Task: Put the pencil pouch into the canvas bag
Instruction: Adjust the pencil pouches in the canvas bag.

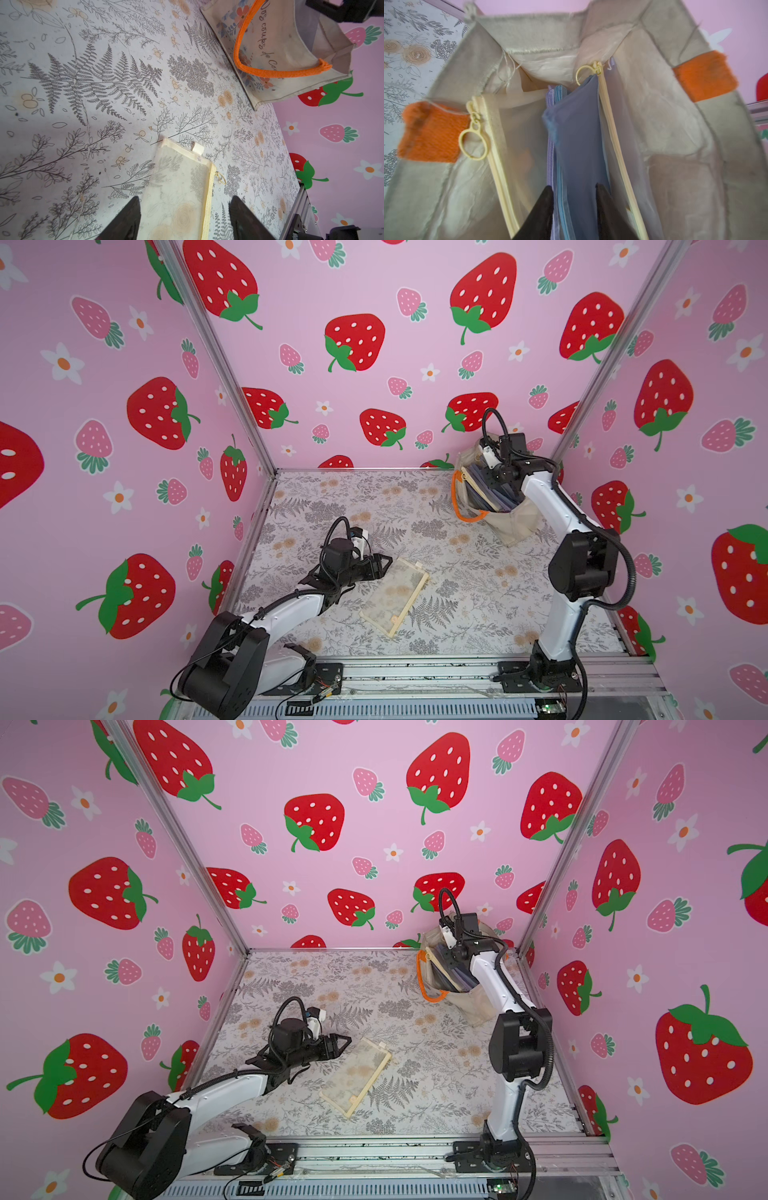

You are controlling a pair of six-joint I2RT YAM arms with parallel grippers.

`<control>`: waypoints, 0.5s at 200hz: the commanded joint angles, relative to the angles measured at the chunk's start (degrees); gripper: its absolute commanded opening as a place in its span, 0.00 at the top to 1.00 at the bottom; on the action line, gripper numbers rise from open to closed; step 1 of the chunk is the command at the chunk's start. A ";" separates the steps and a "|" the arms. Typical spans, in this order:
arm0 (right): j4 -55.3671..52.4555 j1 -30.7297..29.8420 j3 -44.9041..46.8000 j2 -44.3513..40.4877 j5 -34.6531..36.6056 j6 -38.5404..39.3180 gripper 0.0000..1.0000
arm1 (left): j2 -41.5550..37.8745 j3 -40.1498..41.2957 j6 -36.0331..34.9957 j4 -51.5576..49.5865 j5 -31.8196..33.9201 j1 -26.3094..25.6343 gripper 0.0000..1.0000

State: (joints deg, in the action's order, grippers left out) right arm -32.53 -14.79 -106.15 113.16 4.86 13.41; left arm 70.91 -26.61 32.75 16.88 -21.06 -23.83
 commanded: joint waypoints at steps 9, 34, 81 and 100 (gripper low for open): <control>-3.05 0.54 -2.66 2.73 -0.38 -0.10 0.84 | -0.26 0.42 -0.61 0.68 -0.35 0.28 0.30; -4.55 0.50 -1.06 1.34 -0.01 -0.05 1.00 | -0.23 0.44 -0.48 0.89 -0.27 0.32 0.30; -3.06 1.63 5.68 -4.20 2.31 -1.16 1.00 | 1.08 0.59 -0.21 1.99 -0.29 0.41 0.30; -5.95 2.54 1.01 -1.12 2.47 -2.20 1.00 | 1.71 0.46 0.01 2.70 -0.90 0.37 0.30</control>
State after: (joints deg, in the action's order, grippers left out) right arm -34.79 -13.89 -100.86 110.76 6.09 12.93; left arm 71.53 -26.37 32.80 17.28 -21.08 -23.81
